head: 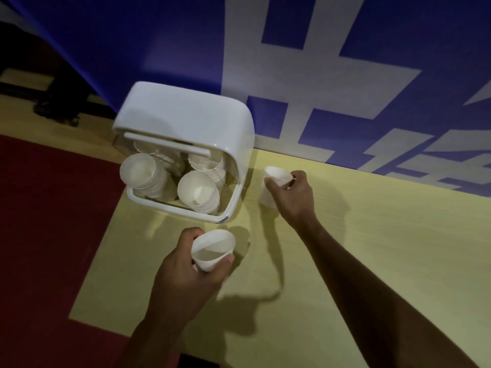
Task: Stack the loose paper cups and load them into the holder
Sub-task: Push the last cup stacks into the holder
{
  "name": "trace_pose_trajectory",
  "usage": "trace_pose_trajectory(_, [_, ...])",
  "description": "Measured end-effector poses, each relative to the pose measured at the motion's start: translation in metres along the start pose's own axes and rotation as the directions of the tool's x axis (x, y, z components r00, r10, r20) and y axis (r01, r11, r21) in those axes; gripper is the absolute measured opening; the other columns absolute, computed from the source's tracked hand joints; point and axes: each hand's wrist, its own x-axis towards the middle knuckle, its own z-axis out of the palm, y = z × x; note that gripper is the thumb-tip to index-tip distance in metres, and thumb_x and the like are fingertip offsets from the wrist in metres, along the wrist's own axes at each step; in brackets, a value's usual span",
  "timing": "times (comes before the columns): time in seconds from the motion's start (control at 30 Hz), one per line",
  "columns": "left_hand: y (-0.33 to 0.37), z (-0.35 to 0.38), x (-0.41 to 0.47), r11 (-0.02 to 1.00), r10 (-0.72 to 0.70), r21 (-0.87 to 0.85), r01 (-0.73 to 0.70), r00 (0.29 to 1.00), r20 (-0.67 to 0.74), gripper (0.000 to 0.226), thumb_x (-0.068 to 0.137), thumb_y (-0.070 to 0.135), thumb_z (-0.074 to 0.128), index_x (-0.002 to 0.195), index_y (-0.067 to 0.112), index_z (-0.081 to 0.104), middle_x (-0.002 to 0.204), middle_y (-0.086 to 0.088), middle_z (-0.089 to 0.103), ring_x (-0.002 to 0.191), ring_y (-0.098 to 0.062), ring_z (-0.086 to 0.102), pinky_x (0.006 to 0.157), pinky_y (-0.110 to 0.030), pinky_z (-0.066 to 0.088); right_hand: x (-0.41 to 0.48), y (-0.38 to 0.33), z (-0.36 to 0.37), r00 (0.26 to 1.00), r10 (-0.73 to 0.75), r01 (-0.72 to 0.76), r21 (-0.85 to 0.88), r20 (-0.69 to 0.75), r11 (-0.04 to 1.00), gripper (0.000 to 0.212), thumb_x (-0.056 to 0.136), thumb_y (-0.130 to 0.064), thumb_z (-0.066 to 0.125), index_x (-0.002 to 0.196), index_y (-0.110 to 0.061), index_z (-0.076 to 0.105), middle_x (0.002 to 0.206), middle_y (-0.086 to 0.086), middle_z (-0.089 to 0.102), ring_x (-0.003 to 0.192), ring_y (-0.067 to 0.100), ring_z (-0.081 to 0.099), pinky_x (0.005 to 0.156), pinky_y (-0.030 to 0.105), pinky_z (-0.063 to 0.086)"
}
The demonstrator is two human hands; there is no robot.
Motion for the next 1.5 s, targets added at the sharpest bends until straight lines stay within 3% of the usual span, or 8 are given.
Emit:
trace_pose_trajectory(0.1, [-0.006,-0.019,0.006,0.991,0.071,-0.114,-0.068,0.997,0.017,0.053,0.07,0.064,0.079,0.11,0.04,0.054,0.103,0.032,0.066,0.093,0.006,0.064,0.07,-0.015,0.05,-0.037,0.002,-0.014,0.983,-0.182,0.182,-0.046,0.001,0.982,0.076,0.085,-0.055,0.076,0.146,-0.022,0.043,0.122,-0.007,0.062,0.102,0.013,0.064,0.076,0.024,0.055])
trace_pose_trajectory(0.17, [-0.014,-0.034,0.009,0.98,0.137,-0.146,-0.135,0.991,0.004,0.058,0.073,0.072,0.072,0.117,0.04,0.052,0.108,0.034,0.064,0.097,0.006,0.063,0.075,-0.018,0.05,-0.062,-0.004,-0.019,0.967,-0.254,0.254,-0.057,-0.006,0.966,0.078,0.084,-0.058,0.077,0.147,-0.027,0.044,0.13,-0.01,0.061,0.105,0.01,0.062,0.08,0.025,0.057])
trace_pose_trajectory(0.4, [-0.039,-0.1,0.024,0.905,0.362,-0.222,-0.362,0.931,-0.042,0.05,0.083,0.053,0.062,0.125,0.028,0.053,0.112,0.025,0.063,0.1,-0.001,0.064,0.077,-0.011,0.047,-0.152,-0.061,0.006,0.88,-0.468,0.467,-0.036,-0.074,0.883,0.059,0.081,-0.047,0.079,0.127,-0.048,0.042,0.123,-0.041,0.051,0.113,-0.006,0.056,0.081,0.008,0.047])
trace_pose_trajectory(0.67, [-0.066,-0.15,0.059,0.865,0.436,-0.253,-0.433,0.899,-0.048,0.059,0.071,0.055,0.075,0.119,0.03,0.053,0.111,0.02,0.062,0.098,-0.007,0.063,0.074,-0.012,0.045,-0.175,-0.101,0.065,0.804,-0.546,0.562,0.0,-0.236,0.827,0.068,0.08,-0.017,0.086,0.139,-0.016,0.05,0.133,-0.015,0.058,0.122,0.014,0.06,0.092,0.026,0.053])
trace_pose_trajectory(1.03, [-0.064,-0.166,0.074,0.835,0.454,-0.312,-0.453,0.888,-0.072,0.062,0.071,0.052,0.079,0.124,0.033,0.053,0.116,0.023,0.063,0.103,-0.005,0.063,0.079,-0.009,0.044,-0.145,-0.096,0.112,0.806,-0.544,0.518,-0.166,-0.232,0.839,0.067,0.083,-0.028,0.086,0.139,-0.012,0.051,0.131,-0.005,0.061,0.117,0.01,0.06,0.091,0.026,0.052])
trace_pose_trajectory(1.17, [-0.064,-0.162,0.079,0.846,0.433,-0.315,-0.43,0.899,-0.064,0.063,0.073,0.053,0.079,0.125,0.029,0.054,0.115,0.02,0.064,0.104,-0.011,0.063,0.08,-0.013,0.046,-0.134,-0.083,0.12,0.831,-0.522,0.477,-0.239,-0.19,0.846,0.075,0.082,-0.045,0.084,0.141,-0.012,0.051,0.135,-0.002,0.057,0.122,0.014,0.056,0.098,0.031,0.051])
trace_pose_trajectory(1.37, [-0.059,-0.15,0.09,0.852,0.419,-0.33,-0.406,0.907,-0.035,0.063,0.073,0.049,0.082,0.126,0.032,0.054,0.119,0.023,0.062,0.108,-0.009,0.062,0.082,-0.01,0.045,-0.128,-0.074,0.127,0.867,-0.434,0.404,-0.166,-0.246,0.9,0.063,0.091,-0.043,0.076,0.143,-0.017,0.053,0.139,-0.007,0.054,0.13,0.01,0.052,0.106,0.037,0.048])
trace_pose_trajectory(1.5, [-0.056,-0.138,0.097,0.857,0.407,-0.334,-0.394,0.913,-0.033,0.067,0.071,0.046,0.085,0.129,0.03,0.056,0.126,0.016,0.062,0.117,-0.012,0.059,0.088,-0.02,0.048,-0.127,-0.073,0.129,0.878,-0.415,0.392,-0.139,-0.239,0.909,0.064,0.089,-0.043,0.078,0.144,-0.019,0.053,0.139,-0.009,0.054,0.131,0.008,0.051,0.108,0.036,0.047])
